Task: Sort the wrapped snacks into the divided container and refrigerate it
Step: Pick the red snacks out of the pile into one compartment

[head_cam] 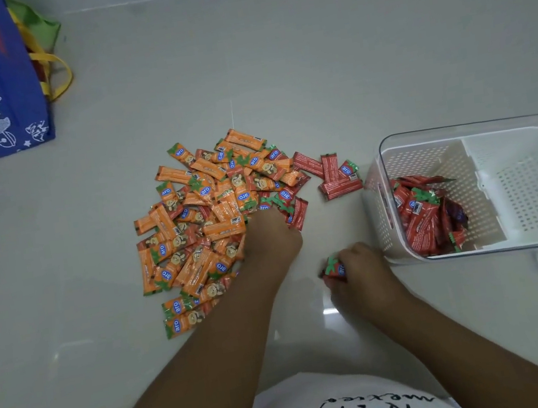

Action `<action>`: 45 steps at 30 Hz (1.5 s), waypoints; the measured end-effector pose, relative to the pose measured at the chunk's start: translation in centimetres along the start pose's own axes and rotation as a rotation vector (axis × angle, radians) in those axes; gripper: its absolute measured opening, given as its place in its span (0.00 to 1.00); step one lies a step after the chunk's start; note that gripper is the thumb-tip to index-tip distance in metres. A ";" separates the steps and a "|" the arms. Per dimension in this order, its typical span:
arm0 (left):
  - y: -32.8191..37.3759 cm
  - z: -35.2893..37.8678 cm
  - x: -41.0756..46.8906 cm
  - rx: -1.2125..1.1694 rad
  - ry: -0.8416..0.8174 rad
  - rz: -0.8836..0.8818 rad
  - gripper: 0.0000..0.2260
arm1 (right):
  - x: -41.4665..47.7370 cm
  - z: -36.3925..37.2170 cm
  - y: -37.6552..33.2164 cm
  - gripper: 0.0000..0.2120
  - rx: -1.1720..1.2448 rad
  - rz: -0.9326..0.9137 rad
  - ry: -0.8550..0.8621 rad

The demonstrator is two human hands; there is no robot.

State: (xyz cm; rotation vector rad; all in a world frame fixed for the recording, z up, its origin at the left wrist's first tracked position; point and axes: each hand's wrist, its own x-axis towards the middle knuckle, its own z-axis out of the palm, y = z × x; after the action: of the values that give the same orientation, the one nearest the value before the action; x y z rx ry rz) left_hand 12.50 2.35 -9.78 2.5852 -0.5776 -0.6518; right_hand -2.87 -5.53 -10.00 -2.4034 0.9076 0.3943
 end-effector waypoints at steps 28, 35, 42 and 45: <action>-3.3 -2.5 -1.7 -0.341 0.058 -0.158 0.11 | 10.2 -2.1 -3.0 0.26 0.299 0.075 0.328; -0.6 -0.3 0.4 0.183 -0.016 -0.080 0.20 | 7.8 -1.1 -2.2 0.12 0.207 0.003 0.338; -2.9 -0.9 -0.7 -0.208 -0.035 -0.005 0.06 | 9.2 -3.3 -3.8 0.16 0.183 -0.055 0.386; -4.4 -1.8 -2.0 -0.390 -0.052 -0.095 0.06 | 10.1 -3.3 -3.5 0.25 0.158 0.035 0.290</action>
State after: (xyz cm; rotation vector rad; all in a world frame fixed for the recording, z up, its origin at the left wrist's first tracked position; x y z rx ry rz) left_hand 13.11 7.48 -9.77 2.2441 -0.3069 -0.7784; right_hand 7.14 -10.48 -10.41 -2.3364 1.0646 -0.0164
